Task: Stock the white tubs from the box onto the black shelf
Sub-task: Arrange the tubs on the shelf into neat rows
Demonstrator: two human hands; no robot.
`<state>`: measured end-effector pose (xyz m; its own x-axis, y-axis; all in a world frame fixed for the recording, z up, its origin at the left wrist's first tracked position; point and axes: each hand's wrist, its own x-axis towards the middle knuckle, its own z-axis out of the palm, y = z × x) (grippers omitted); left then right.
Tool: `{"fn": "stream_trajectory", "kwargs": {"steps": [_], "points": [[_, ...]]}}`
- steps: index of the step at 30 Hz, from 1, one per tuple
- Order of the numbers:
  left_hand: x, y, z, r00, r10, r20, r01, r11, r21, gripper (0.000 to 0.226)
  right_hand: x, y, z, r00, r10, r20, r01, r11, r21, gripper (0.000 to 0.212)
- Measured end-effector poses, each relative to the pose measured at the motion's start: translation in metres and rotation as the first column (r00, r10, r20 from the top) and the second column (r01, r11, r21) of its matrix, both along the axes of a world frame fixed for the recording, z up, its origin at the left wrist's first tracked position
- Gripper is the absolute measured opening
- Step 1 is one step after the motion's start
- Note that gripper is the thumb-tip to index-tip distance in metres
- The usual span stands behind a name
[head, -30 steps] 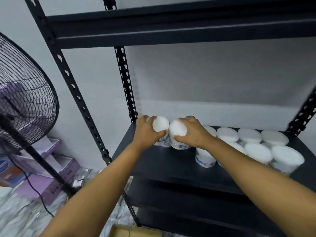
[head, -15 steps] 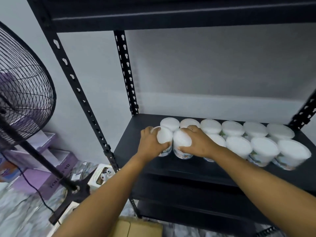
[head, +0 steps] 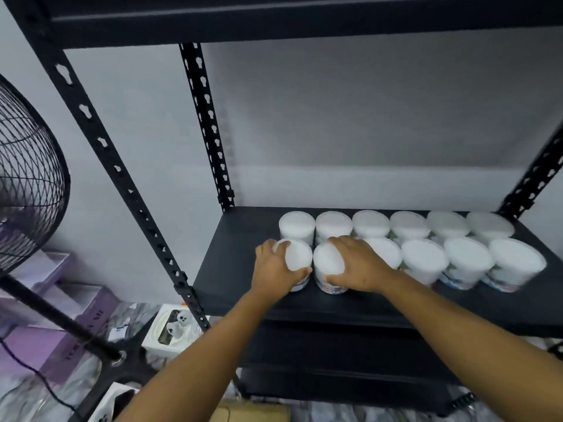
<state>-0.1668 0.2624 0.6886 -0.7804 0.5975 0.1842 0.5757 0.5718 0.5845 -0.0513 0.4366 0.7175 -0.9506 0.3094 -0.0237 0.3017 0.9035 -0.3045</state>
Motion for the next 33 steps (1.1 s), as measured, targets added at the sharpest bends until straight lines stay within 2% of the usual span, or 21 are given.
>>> {"fn": "stream_trajectory", "kwargs": {"steps": [5,9,16,19,33], "points": [[0.0,0.004,-0.008,1.0,-0.008,0.017,0.009,1.0,-0.014,0.087,0.002,0.001,-0.008,0.999,-0.027,-0.043,0.03,0.997,0.075,0.088],[-0.001,0.002,-0.011,0.999,-0.011,0.047,0.011,1.0,0.007,0.095,0.008,-0.003,-0.011,0.996,-0.046,-0.071,0.053,0.993,0.102,0.086],[0.0,0.004,-0.017,1.0,-0.015,-0.012,0.015,1.0,0.015,0.075,0.009,-0.004,-0.014,0.998,-0.03,-0.046,0.033,0.998,0.058,0.067],[-0.002,0.008,-0.019,1.0,-0.011,-0.013,0.011,1.0,0.023,0.073,0.009,-0.003,-0.015,0.998,-0.044,-0.052,0.045,0.999,0.016,0.065],[-0.007,0.015,-0.019,1.0,-0.009,-0.029,0.011,0.999,0.042,0.07,0.004,0.001,-0.01,0.996,-0.01,-0.088,0.011,1.0,0.018,0.061]]}}
